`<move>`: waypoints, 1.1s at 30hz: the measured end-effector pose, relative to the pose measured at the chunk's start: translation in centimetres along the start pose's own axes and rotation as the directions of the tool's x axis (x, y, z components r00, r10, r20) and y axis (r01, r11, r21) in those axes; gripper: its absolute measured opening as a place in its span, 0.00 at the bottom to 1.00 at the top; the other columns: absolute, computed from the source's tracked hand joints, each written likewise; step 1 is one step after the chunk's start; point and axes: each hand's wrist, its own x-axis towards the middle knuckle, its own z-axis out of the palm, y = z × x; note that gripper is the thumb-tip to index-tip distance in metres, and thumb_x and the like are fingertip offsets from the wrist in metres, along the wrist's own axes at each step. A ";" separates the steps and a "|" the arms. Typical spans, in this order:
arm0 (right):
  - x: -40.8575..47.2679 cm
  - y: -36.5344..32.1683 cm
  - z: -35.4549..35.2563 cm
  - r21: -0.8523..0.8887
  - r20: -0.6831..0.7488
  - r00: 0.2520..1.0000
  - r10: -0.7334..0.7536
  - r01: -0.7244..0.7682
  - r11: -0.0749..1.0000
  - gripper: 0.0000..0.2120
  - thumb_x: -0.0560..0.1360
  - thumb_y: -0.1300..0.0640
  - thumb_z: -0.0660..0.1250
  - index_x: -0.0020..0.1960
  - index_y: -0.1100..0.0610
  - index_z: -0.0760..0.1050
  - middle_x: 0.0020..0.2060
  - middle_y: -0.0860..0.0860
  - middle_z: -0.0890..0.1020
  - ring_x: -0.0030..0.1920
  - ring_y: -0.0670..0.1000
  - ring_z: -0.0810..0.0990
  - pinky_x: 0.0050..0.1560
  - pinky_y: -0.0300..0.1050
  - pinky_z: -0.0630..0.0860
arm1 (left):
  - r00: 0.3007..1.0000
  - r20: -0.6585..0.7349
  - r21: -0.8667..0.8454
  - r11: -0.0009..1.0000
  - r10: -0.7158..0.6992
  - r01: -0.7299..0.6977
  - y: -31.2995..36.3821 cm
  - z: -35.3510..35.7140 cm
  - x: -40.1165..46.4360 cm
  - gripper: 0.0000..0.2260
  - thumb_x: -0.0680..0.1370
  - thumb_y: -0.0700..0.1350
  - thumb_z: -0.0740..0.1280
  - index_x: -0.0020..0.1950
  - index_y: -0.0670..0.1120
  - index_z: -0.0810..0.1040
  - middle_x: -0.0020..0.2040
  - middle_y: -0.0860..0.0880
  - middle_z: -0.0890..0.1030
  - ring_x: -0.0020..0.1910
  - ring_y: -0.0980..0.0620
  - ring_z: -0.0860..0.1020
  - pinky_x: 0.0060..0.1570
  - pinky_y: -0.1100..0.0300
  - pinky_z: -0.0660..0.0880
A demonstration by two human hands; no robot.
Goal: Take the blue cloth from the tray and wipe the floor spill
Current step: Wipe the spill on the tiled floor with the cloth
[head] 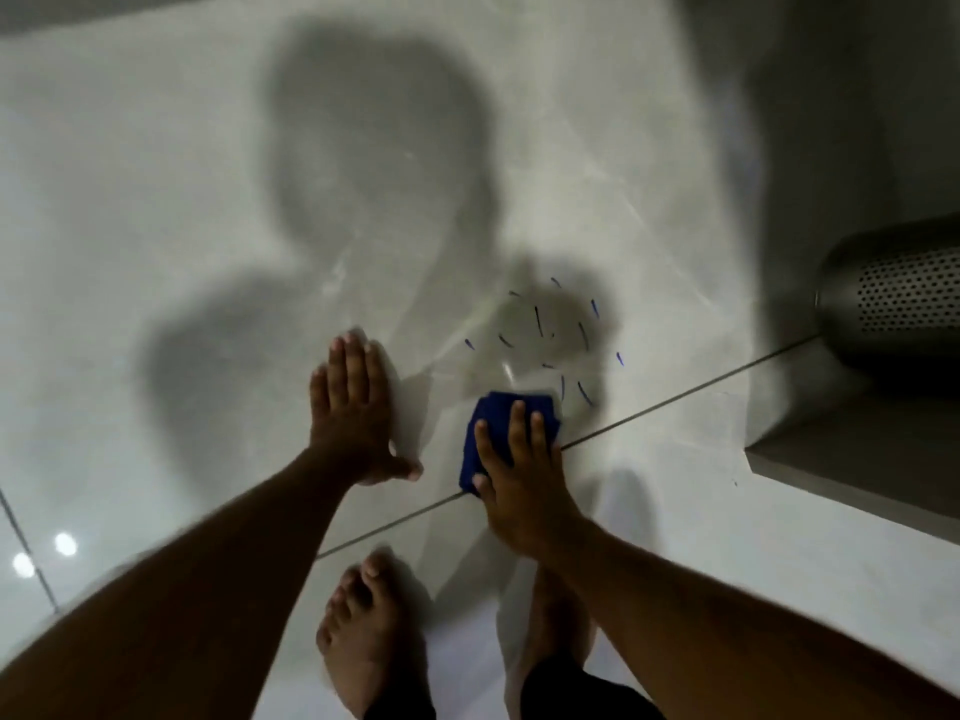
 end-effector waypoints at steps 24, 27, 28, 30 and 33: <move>10.6 2.5 -6.8 -0.058 -0.259 0.966 -0.017 0.002 0.998 0.43 0.68 0.55 0.68 0.78 0.51 0.52 0.78 0.65 0.48 0.76 0.70 0.45 0.71 0.72 0.56 | 0.994 -0.005 0.069 0.991 -0.112 0.112 2.7 -0.5 1.2 0.79 0.50 0.62 0.82 0.65 0.36 0.16 0.65 0.31 0.17 0.66 0.31 0.20 0.65 0.37 0.26; 2.9 5.9 -3.5 -0.179 -0.038 0.943 -0.329 0.318 0.931 0.43 0.67 0.57 0.68 0.78 0.49 0.53 0.78 0.64 0.51 0.76 0.69 0.48 0.71 0.72 0.56 | 0.991 -0.060 0.090 0.988 -0.120 0.125 3.9 -1.3 1.0 0.78 0.49 0.58 0.84 0.70 0.34 0.24 0.71 0.29 0.26 0.72 0.30 0.28 0.72 0.39 0.34; 3.1 7.7 -4.3 -0.188 -0.036 0.932 -0.360 0.347 0.919 0.42 0.67 0.57 0.68 0.78 0.49 0.54 0.78 0.64 0.51 0.76 0.70 0.49 0.71 0.72 0.56 | 0.992 -0.063 0.096 0.989 -0.110 0.116 4.0 -1.5 1.0 0.78 0.49 0.58 0.84 0.71 0.34 0.25 0.72 0.29 0.27 0.72 0.30 0.28 0.73 0.39 0.36; 7.4 9.4 -7.4 -0.171 -0.186 0.956 -0.225 0.194 0.966 0.36 0.71 0.56 0.65 0.77 0.52 0.57 0.77 0.67 0.53 0.75 0.73 0.51 0.70 0.71 0.59 | 0.992 -0.056 0.091 0.988 -0.117 0.122 3.8 -1.6 1.0 0.78 0.49 0.58 0.84 0.70 0.34 0.25 0.72 0.29 0.27 0.72 0.30 0.28 0.74 0.39 0.37; 16.4 7.8 -12.8 0.140 -0.323 0.919 0.227 -0.191 0.972 0.35 0.74 0.52 0.64 0.78 0.49 0.53 0.78 0.64 0.47 0.76 0.69 0.45 0.73 0.69 0.53 | 0.988 -0.048 0.102 0.983 -0.149 0.153 4.0 -1.5 1.3 0.79 0.47 0.57 0.85 0.70 0.34 0.24 0.72 0.29 0.27 0.72 0.30 0.28 0.72 0.40 0.34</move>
